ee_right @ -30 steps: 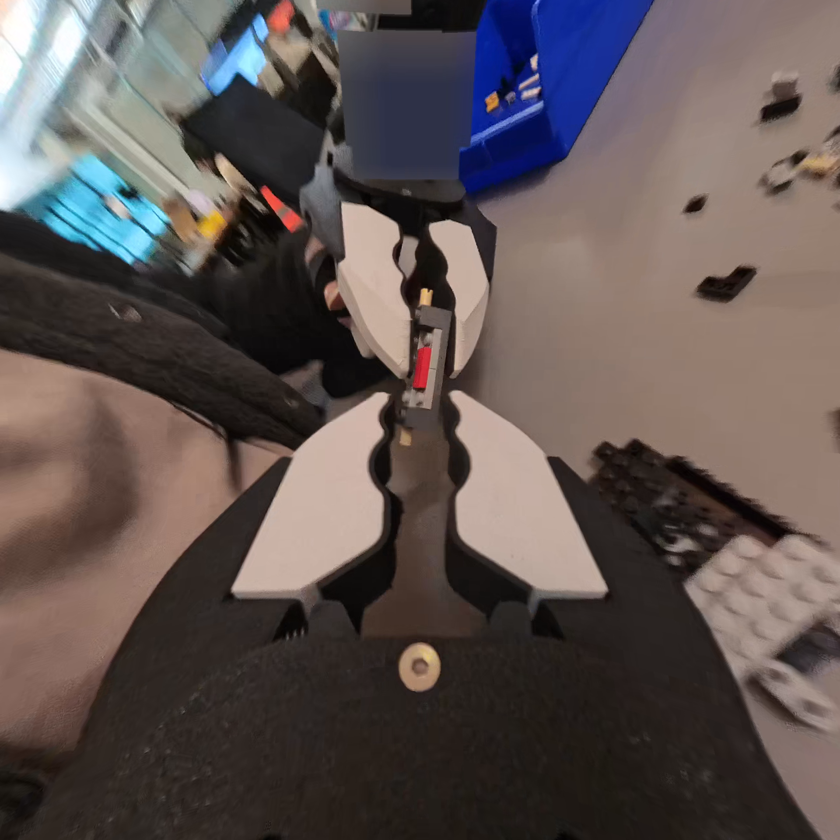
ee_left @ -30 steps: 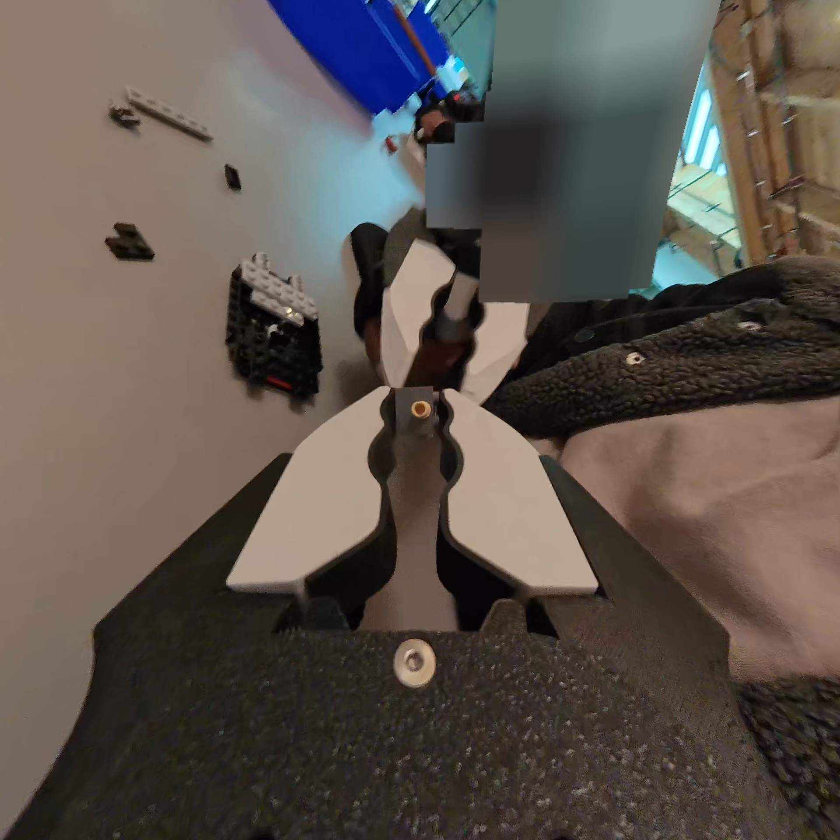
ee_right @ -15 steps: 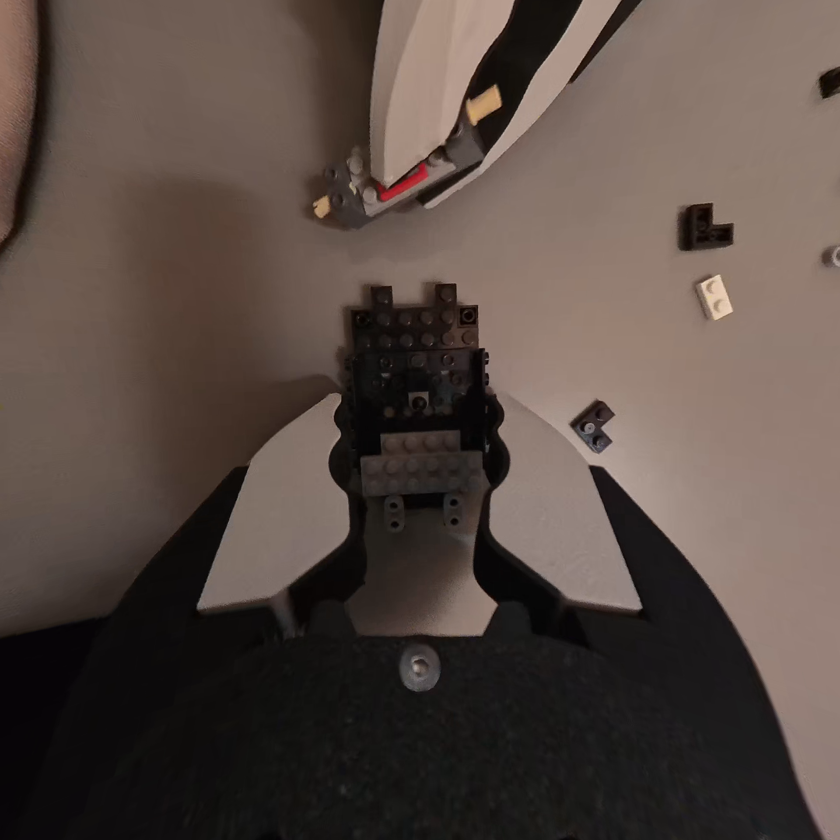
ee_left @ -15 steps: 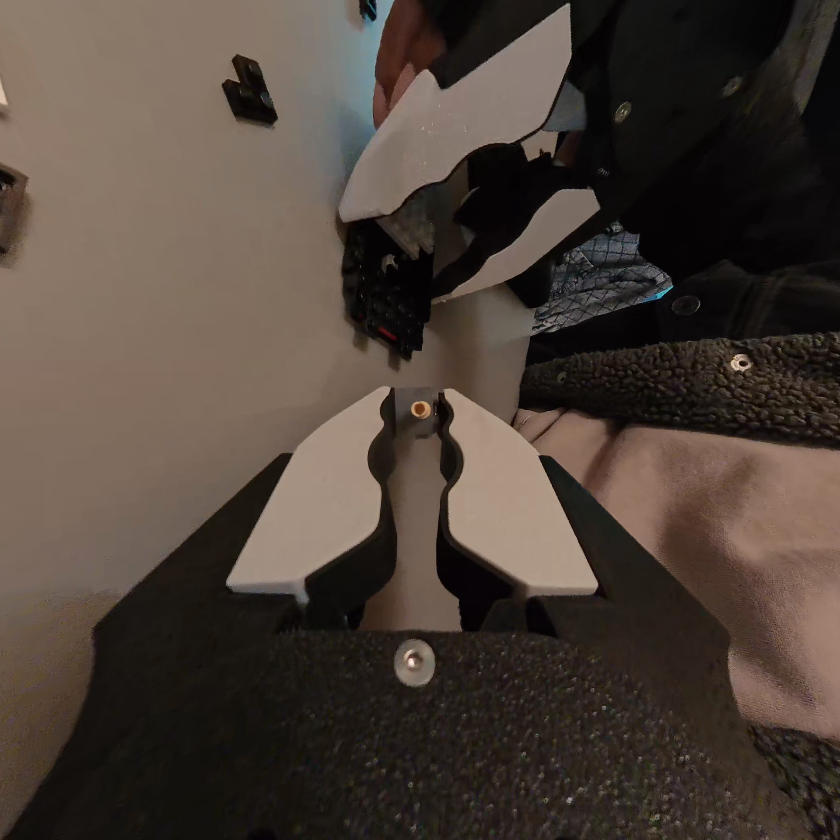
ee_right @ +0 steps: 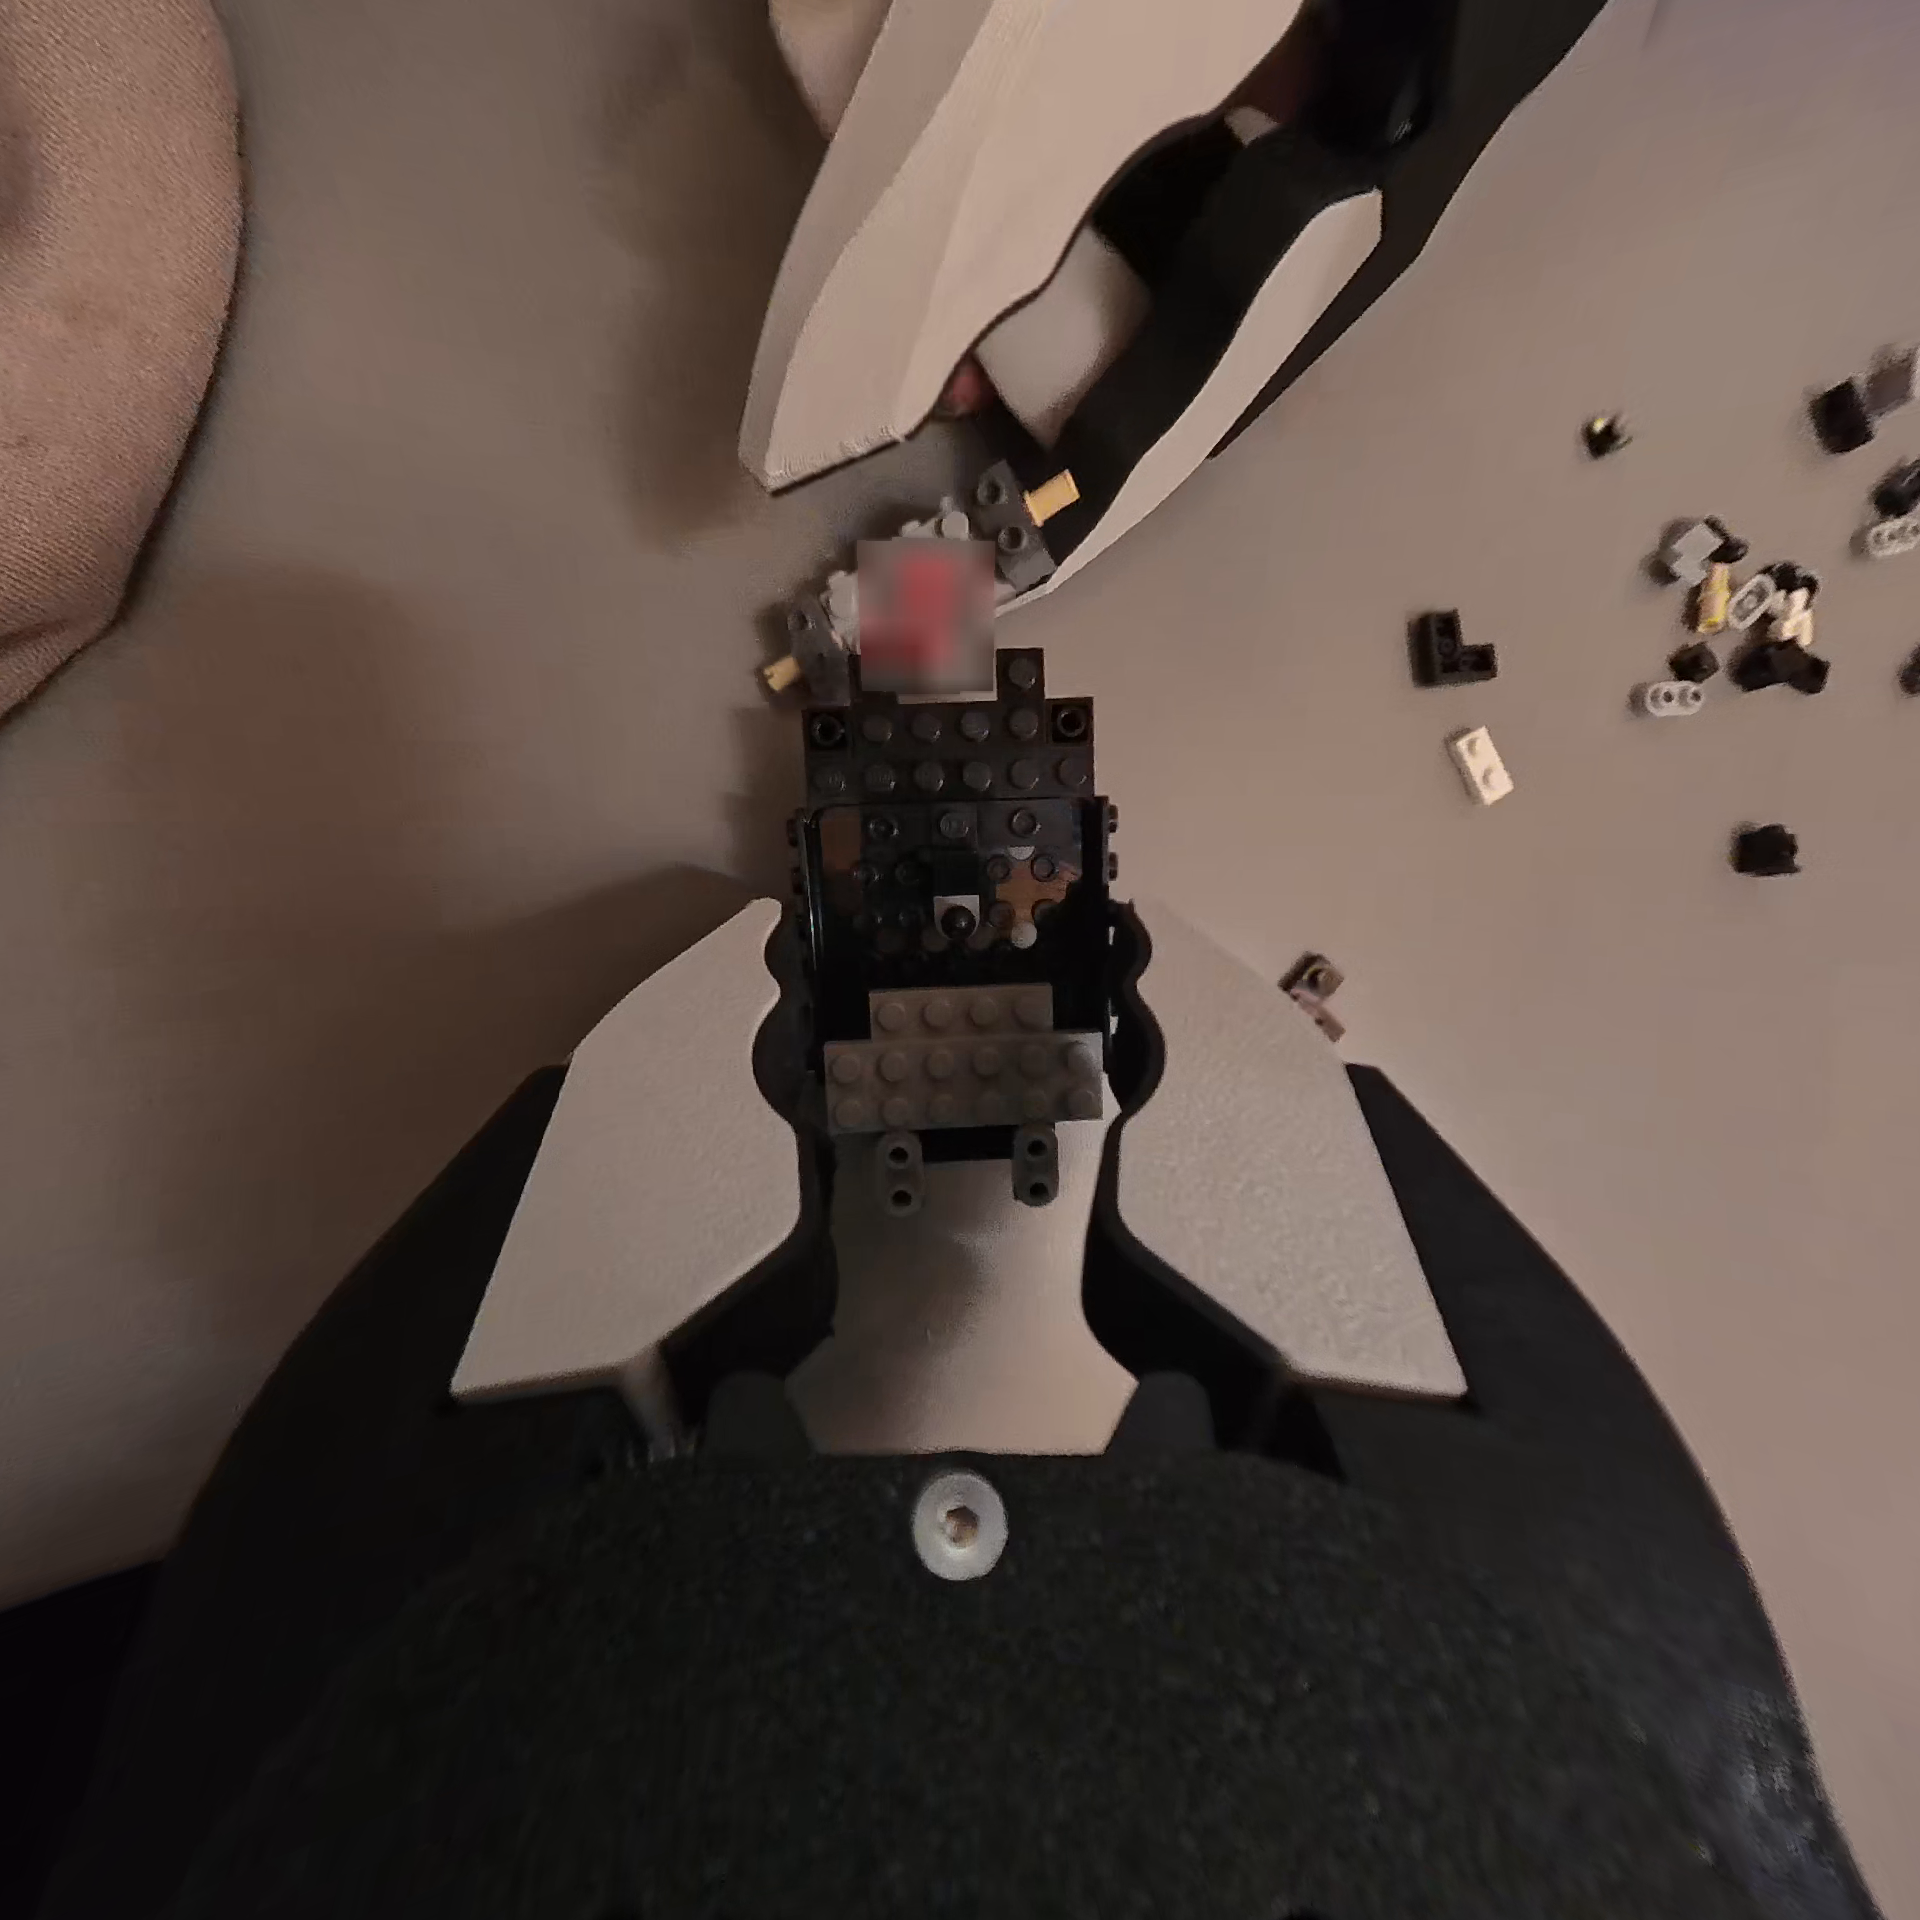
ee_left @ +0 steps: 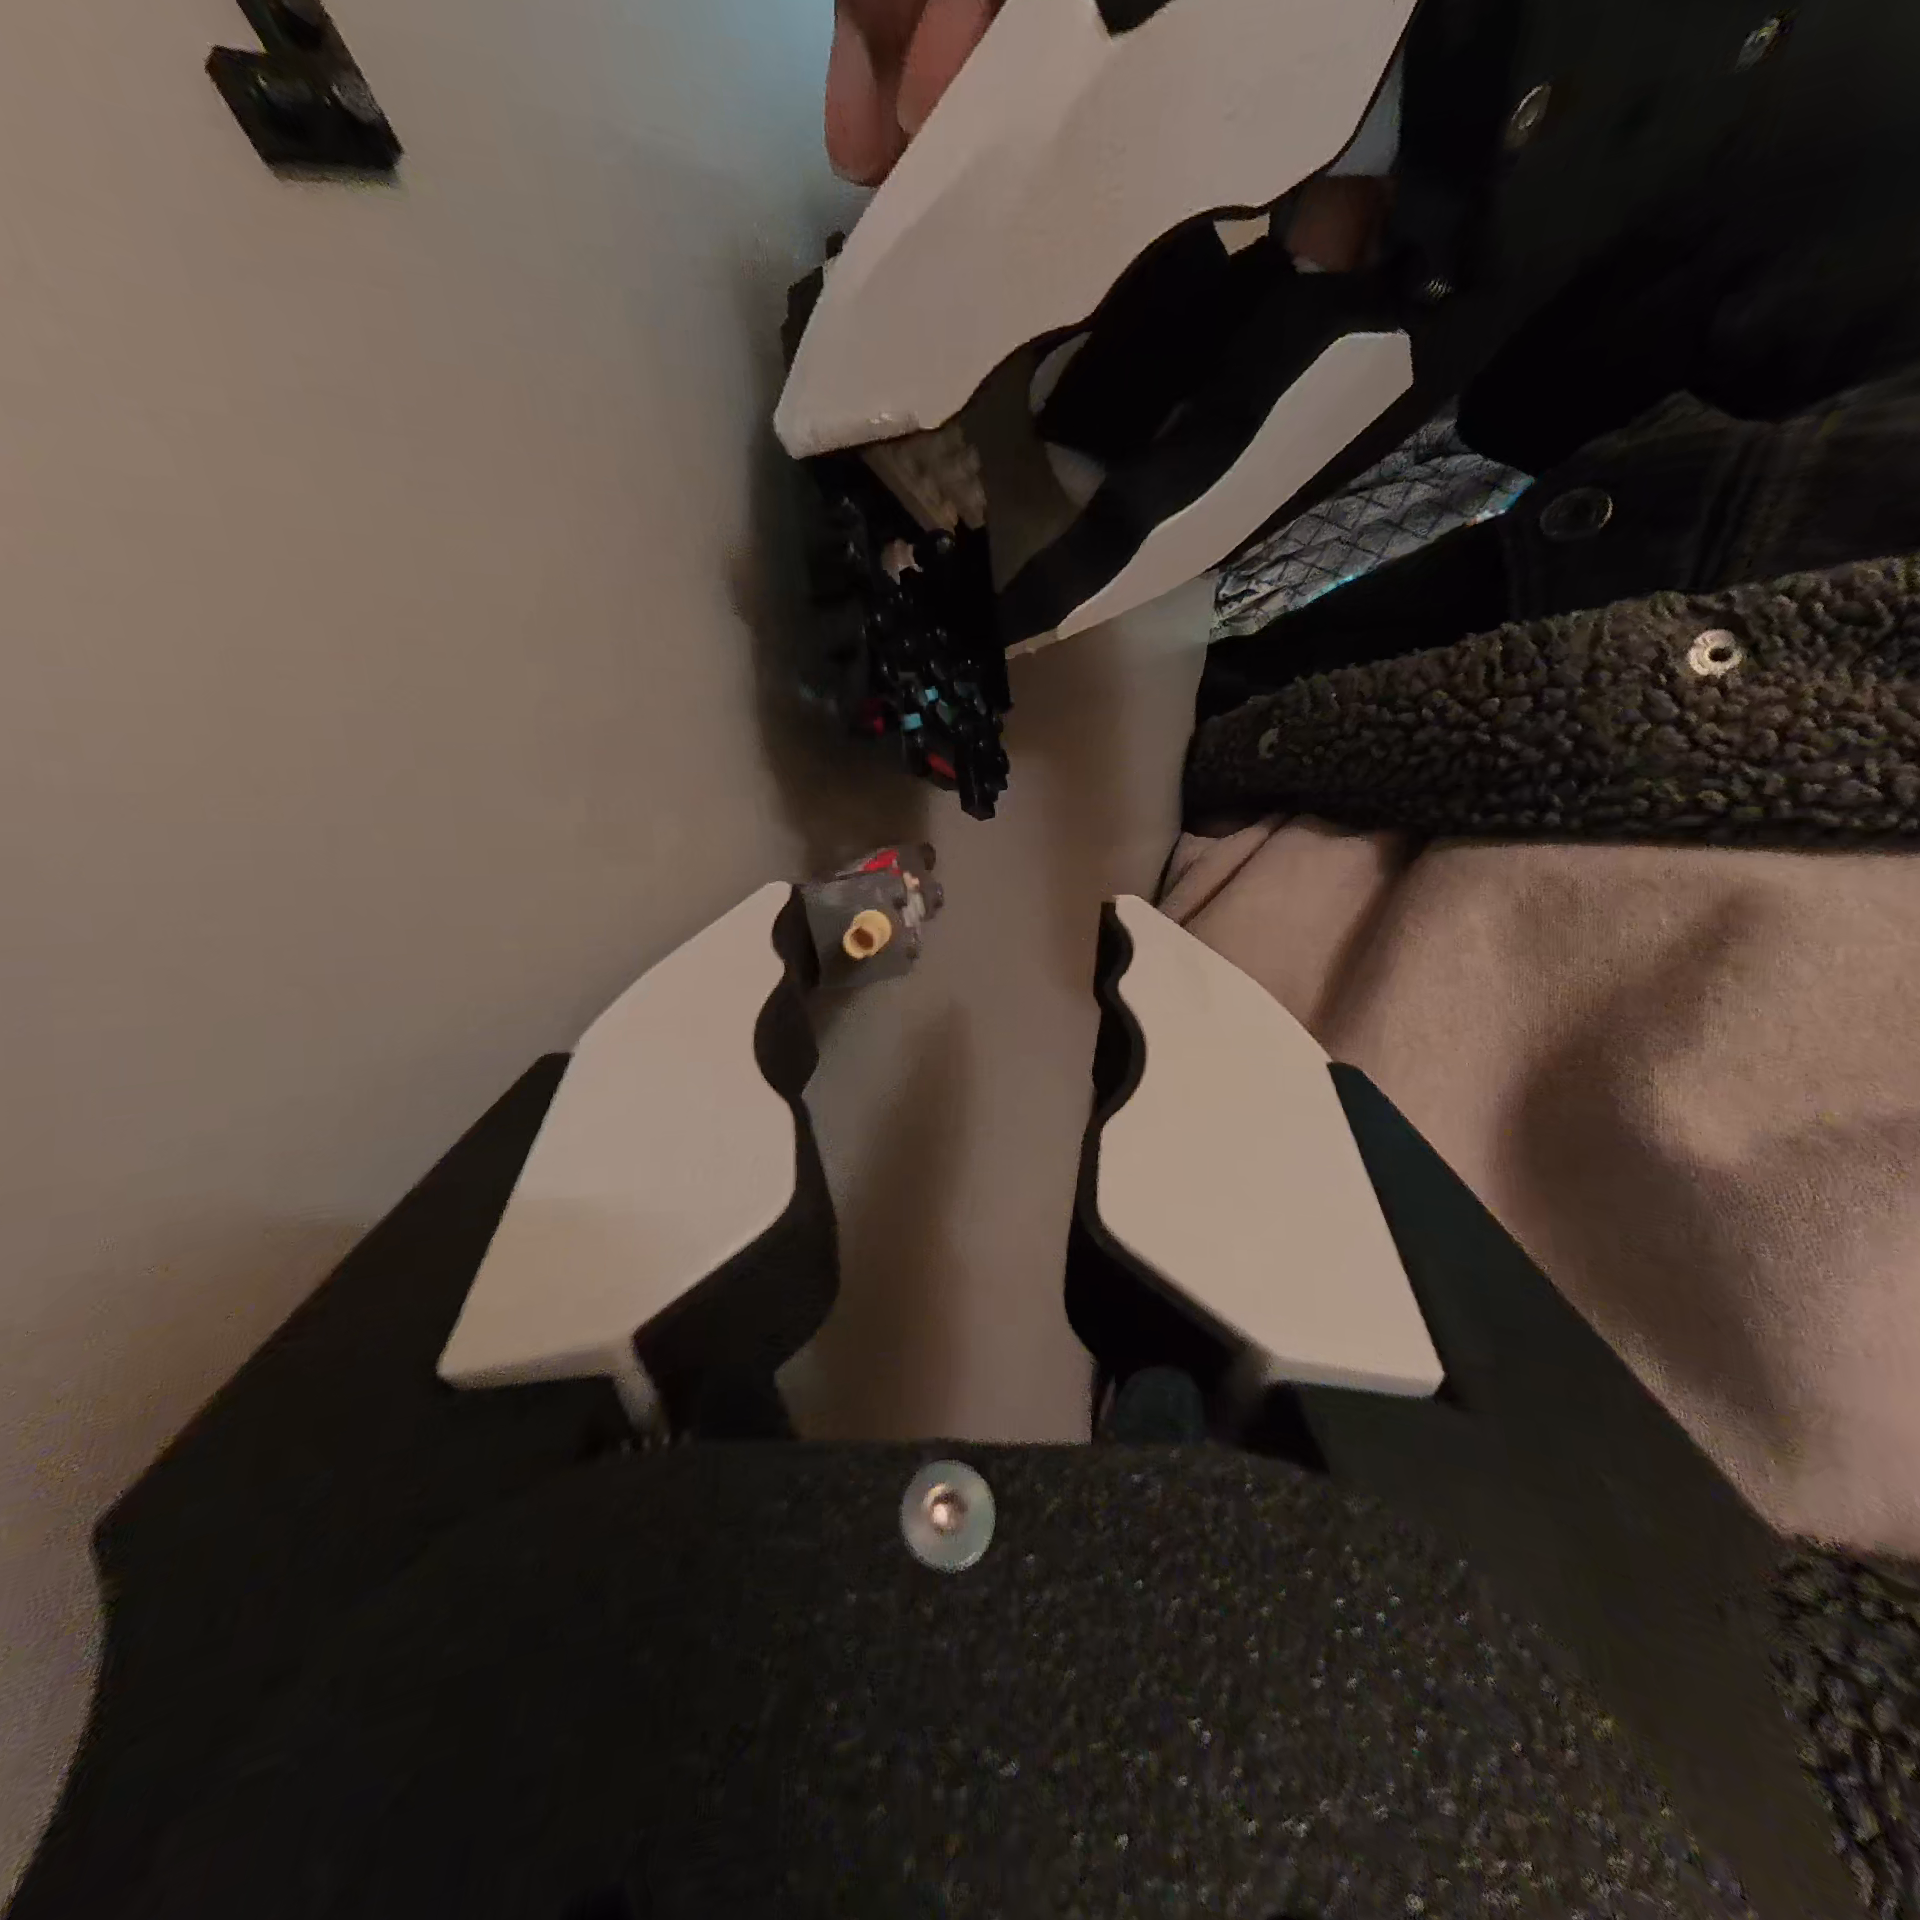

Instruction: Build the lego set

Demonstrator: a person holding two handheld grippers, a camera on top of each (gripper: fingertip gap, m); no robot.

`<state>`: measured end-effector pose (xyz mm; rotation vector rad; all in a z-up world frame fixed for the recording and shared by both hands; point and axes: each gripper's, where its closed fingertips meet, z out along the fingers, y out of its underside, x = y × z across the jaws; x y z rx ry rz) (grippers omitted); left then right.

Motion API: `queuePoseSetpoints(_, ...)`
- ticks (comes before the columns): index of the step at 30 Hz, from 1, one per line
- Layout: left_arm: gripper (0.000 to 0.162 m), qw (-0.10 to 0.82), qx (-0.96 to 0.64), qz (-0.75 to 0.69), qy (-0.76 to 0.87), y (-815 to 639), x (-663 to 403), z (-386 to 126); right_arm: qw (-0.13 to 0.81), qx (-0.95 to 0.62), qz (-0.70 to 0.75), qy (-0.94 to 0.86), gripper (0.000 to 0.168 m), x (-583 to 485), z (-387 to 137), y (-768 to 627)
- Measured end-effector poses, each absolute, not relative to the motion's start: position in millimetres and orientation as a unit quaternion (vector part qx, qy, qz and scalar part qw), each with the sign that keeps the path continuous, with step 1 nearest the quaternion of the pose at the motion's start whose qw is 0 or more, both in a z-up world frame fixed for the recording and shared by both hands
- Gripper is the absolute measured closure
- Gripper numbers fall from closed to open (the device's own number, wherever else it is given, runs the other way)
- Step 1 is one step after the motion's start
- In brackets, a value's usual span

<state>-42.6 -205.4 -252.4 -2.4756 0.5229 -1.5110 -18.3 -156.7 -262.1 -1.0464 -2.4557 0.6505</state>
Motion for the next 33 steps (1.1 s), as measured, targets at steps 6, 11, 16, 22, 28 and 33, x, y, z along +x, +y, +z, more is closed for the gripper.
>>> queuePoseSetpoints(6, 0.114, 0.105, -0.837, -0.509, 0.173, -209.0, -46.7, -252.9, 0.250, -0.300, 0.195, -0.900, 0.112, -28.4, -257.1, -163.4)
queuePoseSetpoints(11, 0.113, 0.097, -0.837, -0.507, 0.179, -209.5, -45.2, -253.8, 0.256, -0.215, 0.126, -0.934, 0.112, -34.8, -256.4, -161.8)
queuePoseSetpoints(16, 0.116, 0.099, -0.838, -0.508, 0.172, -208.2, -45.7, -253.8, 0.253, -0.146, 0.067, -0.954, 0.112, -38.8, -257.6, -161.0)
queuePoseSetpoints(22, 0.125, 0.097, -0.842, -0.505, 0.164, -208.2, -45.4, -255.9, 0.268, -0.125, 0.046, -0.954, 0.112, -43.8, -258.6, -164.6)
queuePoseSetpoints(28, 0.146, 0.103, -0.857, -0.480, 0.157, -204.6, -47.4, -263.4, 0.284, -0.118, 0.022, -0.951, 0.112, -44.4, -258.3, -166.0)
queuePoseSetpoints(33, 0.146, 0.140, -0.860, -0.454, 0.184, -203.2, -49.3, -262.3, 0.305, -0.123, -0.006, -0.945, 0.111, -45.9, -255.8, -163.9)
